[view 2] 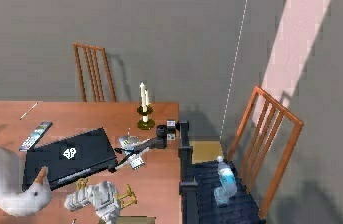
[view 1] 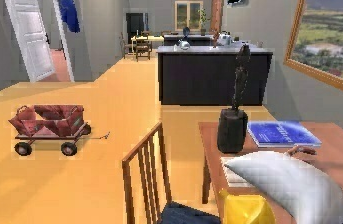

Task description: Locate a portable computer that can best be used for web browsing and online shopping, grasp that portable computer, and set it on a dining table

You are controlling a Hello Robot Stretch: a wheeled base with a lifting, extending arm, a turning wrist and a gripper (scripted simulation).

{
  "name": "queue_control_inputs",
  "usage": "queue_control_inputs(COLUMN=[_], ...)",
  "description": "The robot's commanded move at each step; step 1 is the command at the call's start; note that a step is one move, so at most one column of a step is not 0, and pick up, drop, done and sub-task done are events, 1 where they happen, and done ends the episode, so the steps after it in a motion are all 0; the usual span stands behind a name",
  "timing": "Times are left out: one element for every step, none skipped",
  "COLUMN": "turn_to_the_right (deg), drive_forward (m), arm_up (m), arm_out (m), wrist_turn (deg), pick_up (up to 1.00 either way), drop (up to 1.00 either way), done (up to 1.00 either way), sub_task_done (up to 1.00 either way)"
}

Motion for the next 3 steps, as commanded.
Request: queue_control_inputs(turn_to_the_right=[0.0,0.0,0.0], drive_forward=[0.0,0.0,0.0], arm_up=[0.1,0.0,0.0], arm_out=[0.0,-0.08,0.0], wrist_turn=[0.0,0.0,0.0], pick_up=[0.0,0.0,0.0], drop=[0.0,0.0,0.0], done=[0.0,0.0,1.0], sub_task_done=[0.0,0.0,0.0])
